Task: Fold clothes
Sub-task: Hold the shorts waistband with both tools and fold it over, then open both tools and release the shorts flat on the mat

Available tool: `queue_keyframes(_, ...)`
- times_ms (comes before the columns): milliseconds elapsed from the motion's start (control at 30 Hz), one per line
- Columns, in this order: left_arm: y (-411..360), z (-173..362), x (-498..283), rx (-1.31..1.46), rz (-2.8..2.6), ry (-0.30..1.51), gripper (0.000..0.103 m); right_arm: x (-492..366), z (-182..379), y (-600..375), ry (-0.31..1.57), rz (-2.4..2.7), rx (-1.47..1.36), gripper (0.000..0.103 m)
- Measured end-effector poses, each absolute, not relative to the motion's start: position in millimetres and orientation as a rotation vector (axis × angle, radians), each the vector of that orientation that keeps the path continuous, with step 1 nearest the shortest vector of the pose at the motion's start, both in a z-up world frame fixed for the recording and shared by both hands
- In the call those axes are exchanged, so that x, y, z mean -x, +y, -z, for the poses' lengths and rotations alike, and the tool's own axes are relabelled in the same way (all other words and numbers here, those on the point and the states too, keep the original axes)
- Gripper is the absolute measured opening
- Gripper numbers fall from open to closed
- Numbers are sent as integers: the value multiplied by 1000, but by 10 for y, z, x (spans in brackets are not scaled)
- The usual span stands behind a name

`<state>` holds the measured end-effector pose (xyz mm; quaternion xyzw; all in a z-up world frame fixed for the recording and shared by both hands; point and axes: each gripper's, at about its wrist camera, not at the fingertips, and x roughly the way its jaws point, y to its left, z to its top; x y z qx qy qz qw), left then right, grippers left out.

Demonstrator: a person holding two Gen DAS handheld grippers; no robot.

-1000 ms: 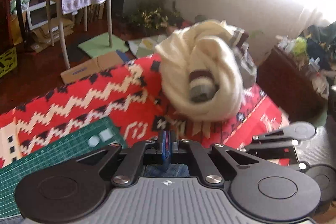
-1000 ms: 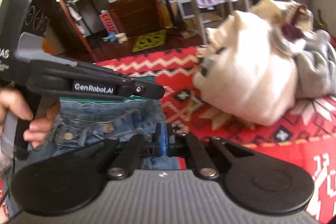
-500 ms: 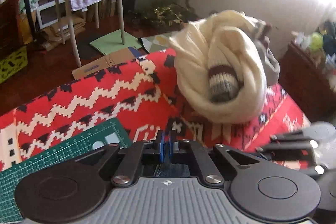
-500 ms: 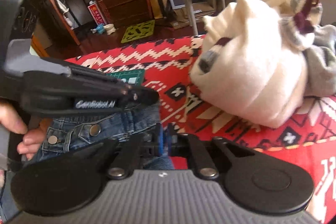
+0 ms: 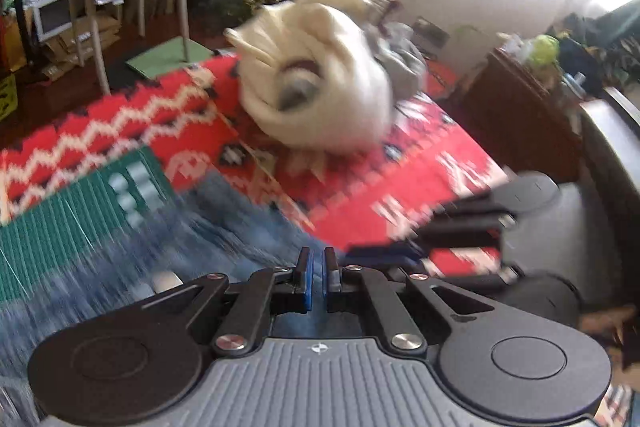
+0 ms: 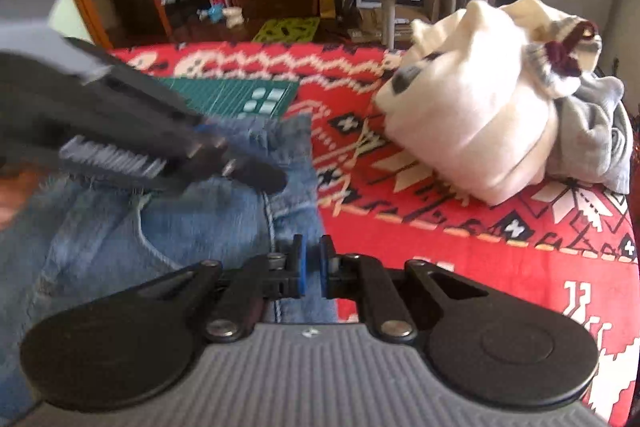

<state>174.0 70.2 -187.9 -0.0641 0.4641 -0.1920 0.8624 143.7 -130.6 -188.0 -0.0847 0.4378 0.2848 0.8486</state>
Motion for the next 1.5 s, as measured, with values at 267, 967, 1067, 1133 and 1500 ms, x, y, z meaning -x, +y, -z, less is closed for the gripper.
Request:
queue_keyframes(267, 317, 2059, -1275, 159, 448, 995, 5, -1029, 1870, -1622, 996, -597, 196, 8)
queue_keyframes(967, -73, 2247, -805, 353, 364, 989, 5, 29, 1766, -2366, 1068, -546, 189, 9)
queue_keyframes(1067, -10, 2138, -724, 378, 359, 960, 5, 36, 1724, -2355, 1053, -523, 183, 9)
queue_keyframes(1133, 74, 2012, -641, 369, 342, 936, 6, 64, 1650, -2327, 1030, -517, 164, 9)
queue_keyframes(1500, 942, 1631, 33, 236, 106, 865, 48, 284, 1321, -1698, 890, -560, 88, 72)
